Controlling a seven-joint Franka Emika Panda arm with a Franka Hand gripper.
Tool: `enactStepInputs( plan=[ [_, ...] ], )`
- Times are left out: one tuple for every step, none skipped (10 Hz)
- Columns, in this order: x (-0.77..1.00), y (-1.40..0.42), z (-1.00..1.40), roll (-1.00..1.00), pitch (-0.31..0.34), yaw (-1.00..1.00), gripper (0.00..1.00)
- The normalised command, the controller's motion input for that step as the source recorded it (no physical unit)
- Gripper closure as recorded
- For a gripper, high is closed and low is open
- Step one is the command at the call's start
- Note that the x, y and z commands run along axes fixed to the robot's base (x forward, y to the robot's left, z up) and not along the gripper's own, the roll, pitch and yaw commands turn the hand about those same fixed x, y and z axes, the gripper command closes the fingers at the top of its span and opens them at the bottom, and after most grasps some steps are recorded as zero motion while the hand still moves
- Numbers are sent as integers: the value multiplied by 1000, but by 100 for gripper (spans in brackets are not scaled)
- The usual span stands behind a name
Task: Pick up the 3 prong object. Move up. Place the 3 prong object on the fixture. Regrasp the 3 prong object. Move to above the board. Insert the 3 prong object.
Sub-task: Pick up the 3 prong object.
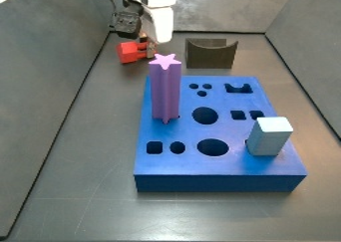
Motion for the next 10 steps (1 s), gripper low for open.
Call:
enactStepInputs(
  plan=[
    [0,0,0,0,0,0,100],
    [0,0,0,0,0,0,100],
    [0,0,0,0,0,0,100],
    [0,0,0,0,0,0,100],
    [0,0,0,0,0,0,100],
    [0,0,0,0,0,0,100],
    [0,0,0,0,0,0,100],
    [0,0,0,0,0,0,100],
    [0,0,0,0,0,0,100],
    [0,0,0,0,0,0,100]
  ],
)
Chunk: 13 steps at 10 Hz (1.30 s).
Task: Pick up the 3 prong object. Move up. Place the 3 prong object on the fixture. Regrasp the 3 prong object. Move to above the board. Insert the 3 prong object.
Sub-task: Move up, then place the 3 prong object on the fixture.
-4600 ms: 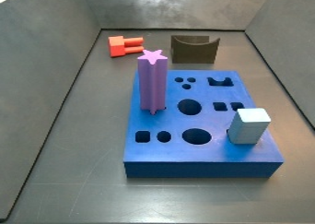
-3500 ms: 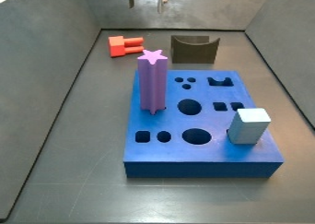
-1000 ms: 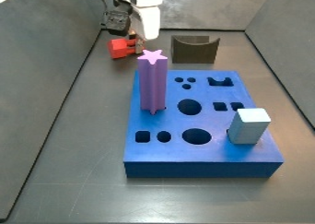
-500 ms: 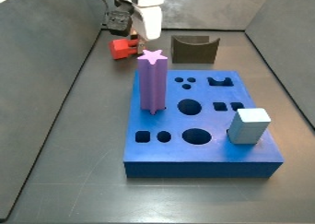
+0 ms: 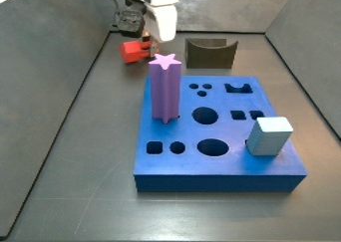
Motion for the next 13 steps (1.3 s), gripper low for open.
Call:
enactStepInputs(
  plan=[
    [0,0,833,0,0,0,100],
    [56,58,864,11,-23,24,100],
    [23,34,732,0,16,17,100],
    [11,24,599,-6,34,14,100],
    [5,17,504,-9,41,13,100],
    [-10,8,250,-12,42,10,100],
    [0,0,1000,0,0,0,100],
    [-2,-3,1000,-2,0,-3,100],
    [-9,-5,1000,-5,11,-3,100],
    [-14,-6,1000,-8,19,-2,100],
    [-17,-7,1000,-10,24,-1,100],
    [-19,-7,1000,-13,29,0,100],
    [-19,-8,1000,-15,30,0,100]
  ],
)
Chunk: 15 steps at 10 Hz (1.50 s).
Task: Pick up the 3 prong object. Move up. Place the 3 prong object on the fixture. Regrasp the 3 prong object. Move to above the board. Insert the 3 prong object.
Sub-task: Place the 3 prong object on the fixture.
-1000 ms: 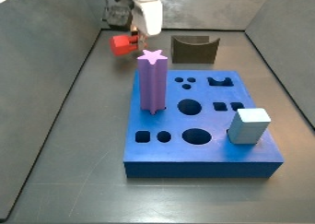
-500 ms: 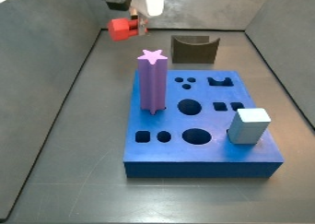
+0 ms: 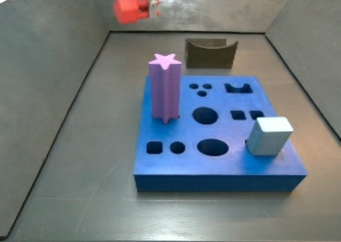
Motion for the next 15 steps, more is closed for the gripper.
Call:
enactStepInputs(
  plan=[
    [-18,-8,912,-19,38,1,100],
    [-13,-7,745,-22,44,1,100],
    [-2,-5,521,-27,57,2,100],
    [5,-4,353,-31,68,2,100],
    [8,-3,241,-33,76,2,100],
    [1000,-357,114,135,103,1000,100],
    [1000,-355,100,136,105,1000,100],
    [1000,-311,90,147,122,1000,100],
    [1000,-286,84,151,131,1000,100],
    [1000,-255,73,166,147,1000,100],
    [1000,-235,67,179,158,1000,100],
    [1000,-205,60,197,175,1000,100],
    [1000,-191,54,207,183,1000,100],
    [1000,-158,45,236,208,1000,100],
    [1000,-146,40,249,219,1000,100]
  ],
)
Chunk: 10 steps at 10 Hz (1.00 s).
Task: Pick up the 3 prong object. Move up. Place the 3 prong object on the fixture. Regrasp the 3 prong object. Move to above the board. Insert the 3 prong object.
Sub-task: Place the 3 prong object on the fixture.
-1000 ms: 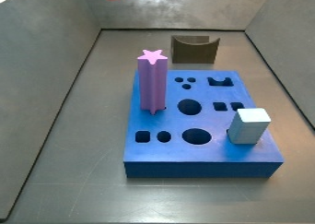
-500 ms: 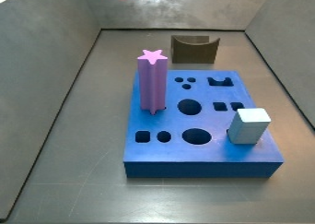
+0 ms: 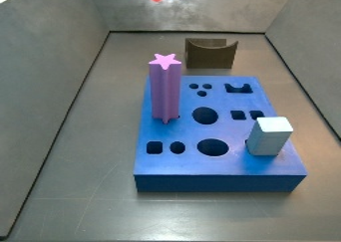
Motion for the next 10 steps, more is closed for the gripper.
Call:
enactStepInputs(
  plan=[
    [1000,-122,34,288,243,1000,100],
    [1000,-108,31,326,260,1000,100],
    [1000,-92,24,344,245,856,100],
    [1000,-83,22,318,209,696,100],
    [1000,-68,16,257,144,419,100],
    [1000,658,-183,-1000,-82,239,100],
    [1000,688,-191,-1000,-85,184,100],
    [1000,657,-171,-1000,-84,170,100],
    [1000,512,-114,-1000,-69,156,100],
    [927,334,-87,-1000,-50,150,100]
  ],
)
